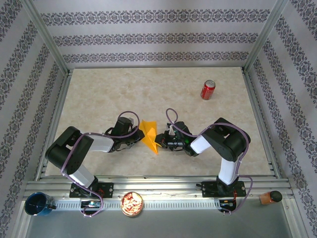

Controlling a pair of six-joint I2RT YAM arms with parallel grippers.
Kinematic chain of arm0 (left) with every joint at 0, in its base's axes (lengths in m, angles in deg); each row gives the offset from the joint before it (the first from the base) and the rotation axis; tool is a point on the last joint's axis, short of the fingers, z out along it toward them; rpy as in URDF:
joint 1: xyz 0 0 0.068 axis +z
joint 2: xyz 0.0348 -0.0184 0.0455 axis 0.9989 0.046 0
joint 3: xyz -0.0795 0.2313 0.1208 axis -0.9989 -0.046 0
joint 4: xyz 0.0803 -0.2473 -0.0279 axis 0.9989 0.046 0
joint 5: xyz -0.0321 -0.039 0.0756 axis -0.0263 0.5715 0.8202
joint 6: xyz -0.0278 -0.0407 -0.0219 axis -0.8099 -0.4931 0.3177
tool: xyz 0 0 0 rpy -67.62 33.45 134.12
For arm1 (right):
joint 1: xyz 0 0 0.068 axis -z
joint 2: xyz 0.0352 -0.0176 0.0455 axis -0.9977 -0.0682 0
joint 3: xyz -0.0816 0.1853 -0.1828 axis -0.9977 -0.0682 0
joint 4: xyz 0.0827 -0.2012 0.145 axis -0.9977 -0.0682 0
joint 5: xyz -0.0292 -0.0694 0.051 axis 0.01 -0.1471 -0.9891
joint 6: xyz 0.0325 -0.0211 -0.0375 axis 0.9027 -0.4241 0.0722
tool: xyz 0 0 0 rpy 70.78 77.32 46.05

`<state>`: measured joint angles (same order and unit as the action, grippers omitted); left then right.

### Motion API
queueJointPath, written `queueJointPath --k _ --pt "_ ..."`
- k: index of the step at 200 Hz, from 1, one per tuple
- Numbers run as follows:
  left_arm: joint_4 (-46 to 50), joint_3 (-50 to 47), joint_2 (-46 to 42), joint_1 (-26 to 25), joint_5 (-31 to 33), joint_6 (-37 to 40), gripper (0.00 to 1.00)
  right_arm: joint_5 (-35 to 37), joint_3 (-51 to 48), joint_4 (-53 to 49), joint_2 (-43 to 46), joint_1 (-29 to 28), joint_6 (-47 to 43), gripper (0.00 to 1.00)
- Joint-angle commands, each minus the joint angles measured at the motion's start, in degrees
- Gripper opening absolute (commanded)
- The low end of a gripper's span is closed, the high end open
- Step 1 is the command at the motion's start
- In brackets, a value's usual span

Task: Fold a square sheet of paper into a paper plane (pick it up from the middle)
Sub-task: Fourth fold the wing at the center of the table.

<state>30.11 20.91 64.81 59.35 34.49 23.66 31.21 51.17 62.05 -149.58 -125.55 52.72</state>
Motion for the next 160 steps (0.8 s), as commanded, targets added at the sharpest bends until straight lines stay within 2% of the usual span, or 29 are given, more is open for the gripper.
queueJointPath --k 1,64,134,160 --pt "2.1 -2.5 -0.6 -0.1 1.2 -1.9 0.03 0.6 -1.3 -2.8 0.1 0.7 -0.7 0.0" --pt "2.9 -3.6 -1.9 -0.7 2.4 -1.8 0.03 -1.1 -0.3 -2.8 -0.5 0.6 -1.6 0.0" --pt "5.1 2.3 -5.4 -0.8 0.3 4.1 0.08 -2.4 0.4 -3.7 -2.1 0.7 -1.9 0.0" --pt "5.0 5.2 -4.9 -0.7 -2.3 6.0 0.08 -2.4 0.5 -4.1 -2.2 0.7 -2.0 0.0"
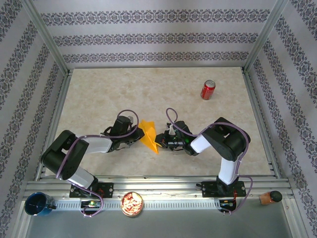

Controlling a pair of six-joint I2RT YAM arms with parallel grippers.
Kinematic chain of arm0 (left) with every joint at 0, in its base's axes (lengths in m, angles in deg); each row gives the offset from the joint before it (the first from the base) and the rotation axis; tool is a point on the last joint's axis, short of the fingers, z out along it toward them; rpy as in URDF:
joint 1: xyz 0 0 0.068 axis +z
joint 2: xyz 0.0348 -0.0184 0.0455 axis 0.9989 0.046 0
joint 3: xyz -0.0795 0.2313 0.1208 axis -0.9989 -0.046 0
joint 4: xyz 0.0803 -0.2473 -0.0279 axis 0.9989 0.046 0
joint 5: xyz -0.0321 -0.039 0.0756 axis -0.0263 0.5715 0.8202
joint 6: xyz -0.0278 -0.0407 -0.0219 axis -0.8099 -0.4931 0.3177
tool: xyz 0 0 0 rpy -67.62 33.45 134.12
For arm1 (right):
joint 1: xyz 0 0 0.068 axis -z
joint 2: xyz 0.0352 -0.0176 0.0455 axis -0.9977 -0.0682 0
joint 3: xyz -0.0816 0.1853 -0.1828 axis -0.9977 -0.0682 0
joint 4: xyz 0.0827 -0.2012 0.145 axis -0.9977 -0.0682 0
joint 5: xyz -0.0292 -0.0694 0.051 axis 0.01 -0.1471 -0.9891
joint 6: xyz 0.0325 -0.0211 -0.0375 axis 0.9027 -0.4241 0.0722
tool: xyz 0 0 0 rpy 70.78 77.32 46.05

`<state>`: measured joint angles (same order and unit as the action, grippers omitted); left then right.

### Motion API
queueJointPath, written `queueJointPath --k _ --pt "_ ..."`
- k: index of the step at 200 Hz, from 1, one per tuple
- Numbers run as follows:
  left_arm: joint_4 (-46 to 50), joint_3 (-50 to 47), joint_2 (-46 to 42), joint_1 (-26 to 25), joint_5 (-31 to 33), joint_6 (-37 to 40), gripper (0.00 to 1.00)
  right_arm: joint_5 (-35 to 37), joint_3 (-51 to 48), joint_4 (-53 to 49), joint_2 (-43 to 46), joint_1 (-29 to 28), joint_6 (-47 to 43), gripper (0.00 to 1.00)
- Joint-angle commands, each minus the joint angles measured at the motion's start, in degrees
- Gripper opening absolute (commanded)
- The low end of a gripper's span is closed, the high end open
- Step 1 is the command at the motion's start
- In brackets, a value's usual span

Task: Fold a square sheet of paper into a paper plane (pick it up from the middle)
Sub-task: Fourth fold the wing at the center of the table.

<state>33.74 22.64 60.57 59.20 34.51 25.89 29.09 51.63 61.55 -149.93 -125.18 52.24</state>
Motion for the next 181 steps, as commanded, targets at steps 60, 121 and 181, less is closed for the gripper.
queueJointPath --k 60,121,181 --pt "1.1 8.3 5.5 -0.6 -5.3 4.2 0.07 0.2 -0.2 -3.7 -1.9 0.6 -1.1 0.0" --pt "-0.9 9.5 11.3 -0.6 -5.0 3.9 0.07 0.1 -0.3 -3.5 -2.3 0.6 -0.9 0.0" --pt "0.1 9.4 14.4 -0.6 -4.7 4.3 0.06 0.1 -0.4 -3.2 -2.8 0.6 -0.6 0.0"
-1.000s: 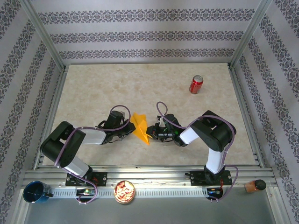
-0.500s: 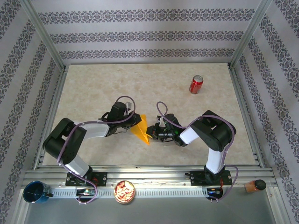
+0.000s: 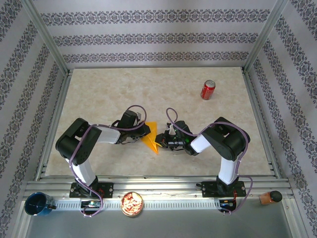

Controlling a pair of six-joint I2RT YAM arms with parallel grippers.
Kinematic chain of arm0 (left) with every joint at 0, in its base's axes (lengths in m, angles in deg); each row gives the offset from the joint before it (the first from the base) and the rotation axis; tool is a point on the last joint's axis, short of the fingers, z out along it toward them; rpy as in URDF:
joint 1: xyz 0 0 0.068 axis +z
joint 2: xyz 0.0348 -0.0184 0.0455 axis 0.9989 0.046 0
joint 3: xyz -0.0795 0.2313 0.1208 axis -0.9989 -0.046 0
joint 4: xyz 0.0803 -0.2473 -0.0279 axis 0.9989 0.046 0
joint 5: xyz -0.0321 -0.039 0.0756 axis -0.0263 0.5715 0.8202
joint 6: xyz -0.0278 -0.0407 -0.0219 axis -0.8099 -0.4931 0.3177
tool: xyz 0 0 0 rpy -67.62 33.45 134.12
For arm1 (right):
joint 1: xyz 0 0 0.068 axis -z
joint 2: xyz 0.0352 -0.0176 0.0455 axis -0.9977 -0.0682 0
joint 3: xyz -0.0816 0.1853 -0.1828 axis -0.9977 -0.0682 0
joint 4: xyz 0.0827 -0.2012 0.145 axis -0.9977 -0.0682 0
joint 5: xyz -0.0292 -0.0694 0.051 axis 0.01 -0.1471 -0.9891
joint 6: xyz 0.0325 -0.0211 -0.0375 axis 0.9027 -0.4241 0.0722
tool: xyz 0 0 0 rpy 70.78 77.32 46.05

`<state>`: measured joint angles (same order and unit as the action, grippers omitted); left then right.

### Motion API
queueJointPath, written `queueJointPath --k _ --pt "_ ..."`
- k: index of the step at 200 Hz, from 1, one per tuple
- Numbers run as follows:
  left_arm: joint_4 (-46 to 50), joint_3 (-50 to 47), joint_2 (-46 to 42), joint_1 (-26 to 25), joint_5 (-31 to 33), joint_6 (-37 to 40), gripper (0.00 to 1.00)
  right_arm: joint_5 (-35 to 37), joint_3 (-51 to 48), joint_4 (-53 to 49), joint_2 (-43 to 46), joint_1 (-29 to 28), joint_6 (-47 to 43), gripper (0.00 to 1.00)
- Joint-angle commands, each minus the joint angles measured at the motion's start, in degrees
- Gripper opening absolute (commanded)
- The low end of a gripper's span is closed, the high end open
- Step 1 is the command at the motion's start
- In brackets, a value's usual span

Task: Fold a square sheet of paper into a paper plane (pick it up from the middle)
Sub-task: Fourth fold the wing at the center of the table.

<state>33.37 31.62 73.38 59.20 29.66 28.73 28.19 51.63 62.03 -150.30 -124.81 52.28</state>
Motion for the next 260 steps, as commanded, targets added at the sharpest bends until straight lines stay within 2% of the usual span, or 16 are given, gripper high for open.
queueJointPath --k 1,51,67,85,136,168,183,205,222,260 --pt "0.5 0.4 1.6 -0.6 0.2 1.4 0.06 1.0 -0.4 -3.7 -2.4 0.2 -0.7 0.0" --pt "1.4 0.9 1.6 -0.6 -0.5 2.4 0.06 0.5 -0.4 -3.3 -1.7 0.4 -0.3 0.0" --pt "1.7 1.1 2.0 -0.6 -0.6 2.6 0.06 -0.1 -0.1 -3.3 0.1 0.4 -0.1 0.09" --pt "1.6 1.0 2.4 -0.6 -0.9 2.8 0.05 0.1 -0.2 -5.5 4.2 0.4 -1.0 0.23" --pt "1.0 1.0 3.1 -0.6 -1.5 2.6 0.05 2.9 -3.0 -13.1 14.6 1.1 -4.4 0.3" --pt "1.3 1.0 2.8 -0.6 -1.4 2.7 0.04 6.5 -2.6 -18.1 18.0 0.4 -6.8 0.29" --pt "1.3 1.1 2.7 -0.6 -1.6 2.8 0.05 6.6 -0.9 -19.6 18.6 -0.5 -9.3 0.21" --pt "1.4 0.9 2.7 -0.6 -1.4 2.9 0.05 3.0 4.4 -23.3 15.8 -2.2 -11.6 0.09" --pt "1.3 1.2 3.0 -0.6 -1.8 2.8 0.04 3.8 6.7 -25.0 13.2 -3.4 -11.7 0.04" --pt "1.1 1.2 3.0 -0.6 -1.9 2.8 0.04 4.7 13.8 -36.7 9.5 -5.2 -17.1 0.02"
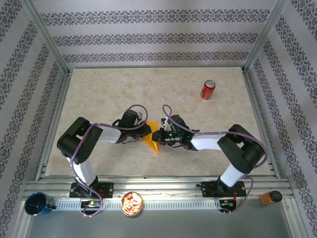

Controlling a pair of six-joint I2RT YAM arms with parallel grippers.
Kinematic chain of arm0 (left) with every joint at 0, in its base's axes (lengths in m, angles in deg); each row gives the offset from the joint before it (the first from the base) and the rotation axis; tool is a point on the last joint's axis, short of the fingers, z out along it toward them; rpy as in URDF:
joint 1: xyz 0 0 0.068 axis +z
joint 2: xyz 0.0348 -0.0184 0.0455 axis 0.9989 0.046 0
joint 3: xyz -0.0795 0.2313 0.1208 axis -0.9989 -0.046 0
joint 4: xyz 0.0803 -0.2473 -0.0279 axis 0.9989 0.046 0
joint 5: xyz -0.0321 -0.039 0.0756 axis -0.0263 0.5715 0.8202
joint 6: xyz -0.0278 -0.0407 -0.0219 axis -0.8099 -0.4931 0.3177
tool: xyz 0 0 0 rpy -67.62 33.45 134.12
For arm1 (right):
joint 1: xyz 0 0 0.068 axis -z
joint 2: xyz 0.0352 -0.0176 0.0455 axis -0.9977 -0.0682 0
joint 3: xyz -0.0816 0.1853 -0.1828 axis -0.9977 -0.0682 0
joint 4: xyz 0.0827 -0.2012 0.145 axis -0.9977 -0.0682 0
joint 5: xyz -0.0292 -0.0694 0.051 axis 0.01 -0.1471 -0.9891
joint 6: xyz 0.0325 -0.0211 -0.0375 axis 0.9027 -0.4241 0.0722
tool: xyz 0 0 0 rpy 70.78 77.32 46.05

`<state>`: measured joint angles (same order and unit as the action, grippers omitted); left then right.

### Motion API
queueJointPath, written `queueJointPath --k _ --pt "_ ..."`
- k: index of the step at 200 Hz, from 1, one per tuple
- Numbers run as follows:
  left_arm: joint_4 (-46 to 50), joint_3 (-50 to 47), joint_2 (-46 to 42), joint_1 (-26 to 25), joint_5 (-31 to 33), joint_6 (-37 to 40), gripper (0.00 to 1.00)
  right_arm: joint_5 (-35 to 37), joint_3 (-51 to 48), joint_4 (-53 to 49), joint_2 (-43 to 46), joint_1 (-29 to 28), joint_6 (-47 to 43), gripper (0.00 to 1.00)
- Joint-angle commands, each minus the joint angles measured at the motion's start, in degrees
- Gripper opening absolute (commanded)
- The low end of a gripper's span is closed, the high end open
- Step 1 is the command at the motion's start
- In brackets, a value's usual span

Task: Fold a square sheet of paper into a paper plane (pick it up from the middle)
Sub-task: Fourth fold the wing at the center of the table.

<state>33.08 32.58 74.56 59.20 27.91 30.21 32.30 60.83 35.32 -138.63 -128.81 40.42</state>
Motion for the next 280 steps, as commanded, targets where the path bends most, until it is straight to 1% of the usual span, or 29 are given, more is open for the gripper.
queueJointPath --k 1,26,84,169,250,280 --pt "1.4 0.2 1.8 -0.6 -0.2 1.3 0.04 0.6 4.7 -10.4 -2.2 -1.2 -5.3 0.02" --pt "0.9 0.0 1.8 -0.6 -0.2 1.0 0.04 1.5 5.0 -11.5 -3.7 -1.1 -5.2 0.02" --pt "0.8 0.2 1.8 -0.6 -0.4 0.8 0.04 0.8 3.9 -11.6 -5.8 -1.1 -5.0 0.01" --pt "0.8 -0.1 1.9 -0.6 -0.1 0.7 0.04 0.4 -0.2 -10.9 -3.9 -1.2 -4.3 0.01" --pt "1.4 -0.8 2.1 -0.5 0.8 -0.1 0.04 1.0 -5.2 -11.6 -0.1 -2.8 -3.9 0.02" --pt "1.3 -1.3 2.3 -0.4 1.0 -0.5 0.04 2.4 -7.4 -13.1 1.8 -3.8 -4.6 0.01"
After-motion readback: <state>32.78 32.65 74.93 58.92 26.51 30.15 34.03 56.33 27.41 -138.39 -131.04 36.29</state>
